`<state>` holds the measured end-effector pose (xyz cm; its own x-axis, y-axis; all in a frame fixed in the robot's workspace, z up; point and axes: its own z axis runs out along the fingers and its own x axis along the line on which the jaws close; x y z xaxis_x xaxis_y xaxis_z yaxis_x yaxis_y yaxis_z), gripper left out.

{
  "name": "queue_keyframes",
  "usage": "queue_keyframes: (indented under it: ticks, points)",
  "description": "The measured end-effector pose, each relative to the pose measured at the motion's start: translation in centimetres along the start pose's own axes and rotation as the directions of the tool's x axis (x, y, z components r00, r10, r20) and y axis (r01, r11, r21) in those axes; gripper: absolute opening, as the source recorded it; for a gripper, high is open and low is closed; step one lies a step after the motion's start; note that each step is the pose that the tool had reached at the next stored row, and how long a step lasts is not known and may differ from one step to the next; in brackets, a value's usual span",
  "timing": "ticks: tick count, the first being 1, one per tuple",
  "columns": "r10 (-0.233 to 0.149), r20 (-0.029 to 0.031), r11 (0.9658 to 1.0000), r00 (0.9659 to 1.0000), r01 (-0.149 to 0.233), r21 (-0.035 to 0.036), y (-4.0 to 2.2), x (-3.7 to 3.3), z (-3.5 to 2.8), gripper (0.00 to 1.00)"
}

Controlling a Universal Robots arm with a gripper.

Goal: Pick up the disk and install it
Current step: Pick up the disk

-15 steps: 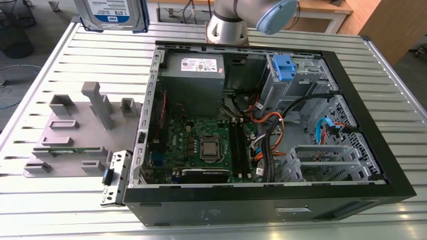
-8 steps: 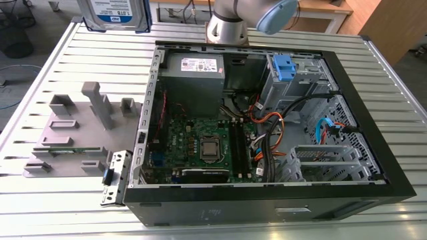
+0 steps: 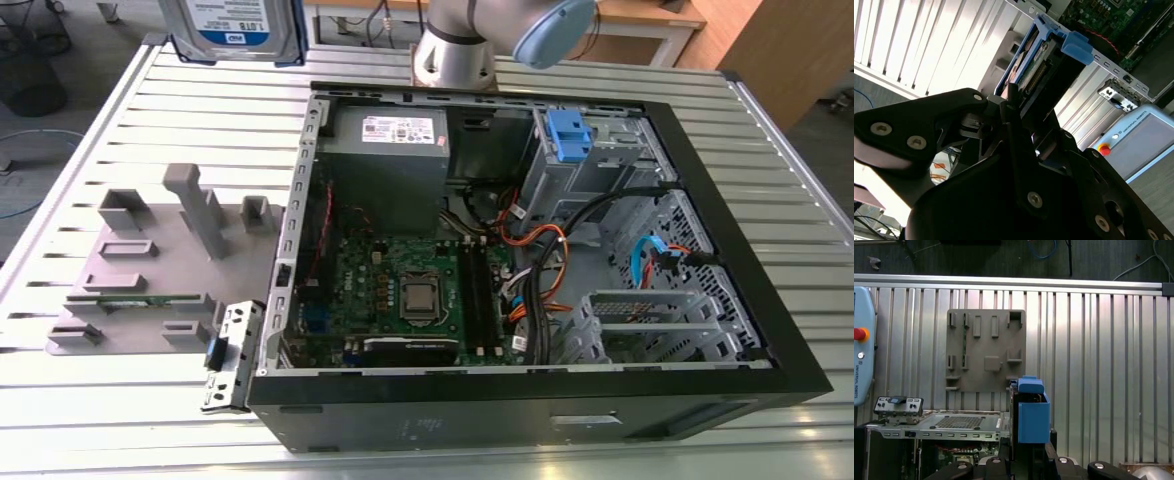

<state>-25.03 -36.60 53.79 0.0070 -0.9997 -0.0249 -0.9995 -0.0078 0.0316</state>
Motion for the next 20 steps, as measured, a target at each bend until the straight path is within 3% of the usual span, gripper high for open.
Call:
queue_keyframes:
  ticks: [20]
  points:
    - [0.0, -0.0001, 1.0, 1.0, 0.0, -0.0001, -1.05, 0.0, -0.04, 0.35]
